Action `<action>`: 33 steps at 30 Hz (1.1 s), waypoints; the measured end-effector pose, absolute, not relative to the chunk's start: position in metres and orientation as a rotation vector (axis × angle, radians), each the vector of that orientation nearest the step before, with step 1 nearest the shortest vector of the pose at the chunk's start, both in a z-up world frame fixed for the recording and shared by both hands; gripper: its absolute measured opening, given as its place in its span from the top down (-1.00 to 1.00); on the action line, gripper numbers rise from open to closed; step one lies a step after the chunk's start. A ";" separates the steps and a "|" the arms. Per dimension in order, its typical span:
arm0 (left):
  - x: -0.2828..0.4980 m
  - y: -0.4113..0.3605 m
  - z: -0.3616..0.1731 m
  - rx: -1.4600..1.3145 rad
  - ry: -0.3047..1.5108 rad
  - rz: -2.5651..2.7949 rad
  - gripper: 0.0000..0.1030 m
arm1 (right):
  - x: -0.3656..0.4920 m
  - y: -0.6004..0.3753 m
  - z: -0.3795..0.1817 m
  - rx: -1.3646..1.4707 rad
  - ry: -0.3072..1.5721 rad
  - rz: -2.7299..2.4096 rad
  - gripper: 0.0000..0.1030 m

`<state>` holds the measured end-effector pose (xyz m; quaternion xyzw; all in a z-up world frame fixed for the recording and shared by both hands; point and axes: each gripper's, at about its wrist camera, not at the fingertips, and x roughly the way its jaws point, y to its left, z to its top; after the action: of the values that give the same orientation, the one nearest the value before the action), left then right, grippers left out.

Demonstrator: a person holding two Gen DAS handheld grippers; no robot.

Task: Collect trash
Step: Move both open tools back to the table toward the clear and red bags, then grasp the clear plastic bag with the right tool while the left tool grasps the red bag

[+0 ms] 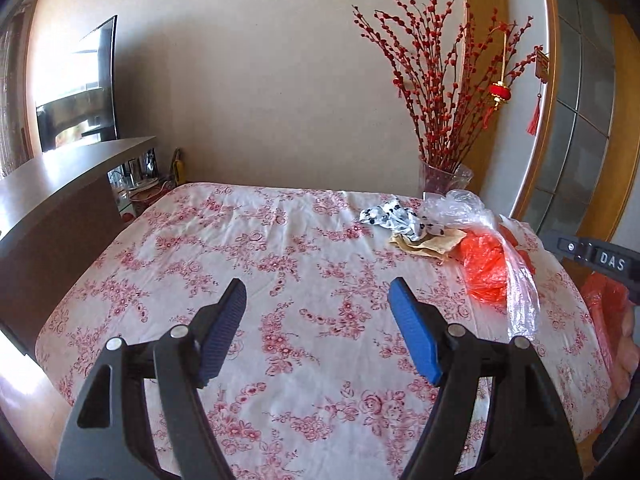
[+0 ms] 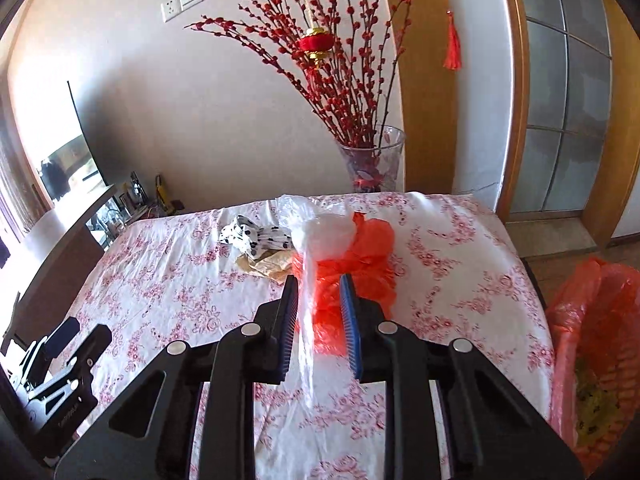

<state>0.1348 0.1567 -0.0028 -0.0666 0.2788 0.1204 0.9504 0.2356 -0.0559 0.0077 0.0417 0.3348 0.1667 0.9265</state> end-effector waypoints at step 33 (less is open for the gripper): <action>0.165 0.143 -0.008 -0.140 0.614 0.134 -0.41 | 0.255 -0.069 0.017 0.162 0.651 0.309 0.85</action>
<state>0.1645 0.1429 -0.0079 -0.0687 0.3018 0.0660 0.9486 0.2550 -0.0686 0.0169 0.0792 0.3182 0.1512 0.9325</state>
